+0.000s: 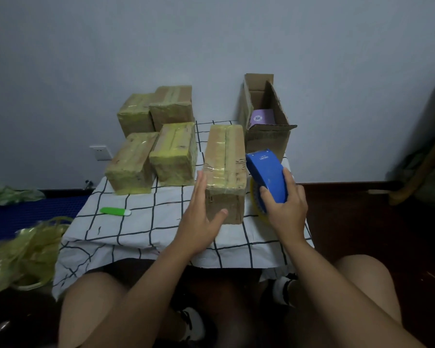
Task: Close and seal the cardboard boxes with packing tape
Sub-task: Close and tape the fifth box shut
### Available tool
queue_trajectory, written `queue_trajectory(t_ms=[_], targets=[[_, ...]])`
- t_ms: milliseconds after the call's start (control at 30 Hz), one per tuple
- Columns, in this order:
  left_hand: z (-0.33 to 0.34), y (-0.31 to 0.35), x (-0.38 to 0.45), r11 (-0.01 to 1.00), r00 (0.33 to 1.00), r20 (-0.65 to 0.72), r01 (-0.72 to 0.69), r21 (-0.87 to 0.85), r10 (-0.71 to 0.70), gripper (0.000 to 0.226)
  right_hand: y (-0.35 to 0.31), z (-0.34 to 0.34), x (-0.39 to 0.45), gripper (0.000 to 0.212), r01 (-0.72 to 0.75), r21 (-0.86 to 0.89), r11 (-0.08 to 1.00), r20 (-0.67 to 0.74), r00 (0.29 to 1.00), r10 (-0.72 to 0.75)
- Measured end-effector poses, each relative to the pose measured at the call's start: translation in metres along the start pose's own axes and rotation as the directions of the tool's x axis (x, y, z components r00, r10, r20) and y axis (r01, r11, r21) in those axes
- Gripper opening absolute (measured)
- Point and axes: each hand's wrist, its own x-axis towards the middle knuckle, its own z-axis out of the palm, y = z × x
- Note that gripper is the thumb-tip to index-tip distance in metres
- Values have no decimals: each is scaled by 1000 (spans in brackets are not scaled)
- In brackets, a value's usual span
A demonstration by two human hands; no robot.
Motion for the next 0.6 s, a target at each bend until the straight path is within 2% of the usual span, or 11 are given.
queue_trajectory(t_ms=[67, 167, 267, 333, 400, 467, 533, 600], targets=[[4, -3, -2, 991, 999, -2, 46, -123, -46, 95, 0, 0, -1, 72, 0, 2, 1000, -1, 1000, 0], [13, -7, -7, 985, 997, 18, 77, -154, -75, 101, 1, 1, -1, 72, 1, 4, 1000, -9, 1000, -1], [21, -15, -15, 988, 988, 24, 154, 29, -155, 98, 0, 2, -2, 71, 7, 0, 1000, -22, 1000, -7], [24, -27, -20, 977, 989, -17, 149, 154, -149, 87, -1, 2, -2, 70, 6, -4, 1000, -25, 1000, -6], [22, -35, -24, 970, 986, -89, 156, 184, -142, 72, -2, 2, -3, 70, 10, -4, 1000, -22, 1000, -10], [14, -33, -21, 980, 961, -229, 176, 87, -152, 56, -3, 2, -4, 70, 7, 0, 1000, -20, 1000, -7], [-2, -30, -9, 992, 935, -333, 108, -63, -123, 43, -3, 1, -4, 70, -1, 8, 1000, -18, 1000, 1], [-19, -28, 3, 995, 956, -294, -24, -97, -6, 38, -4, 1, -5, 70, -2, 15, 1000, -17, 1000, 2]])
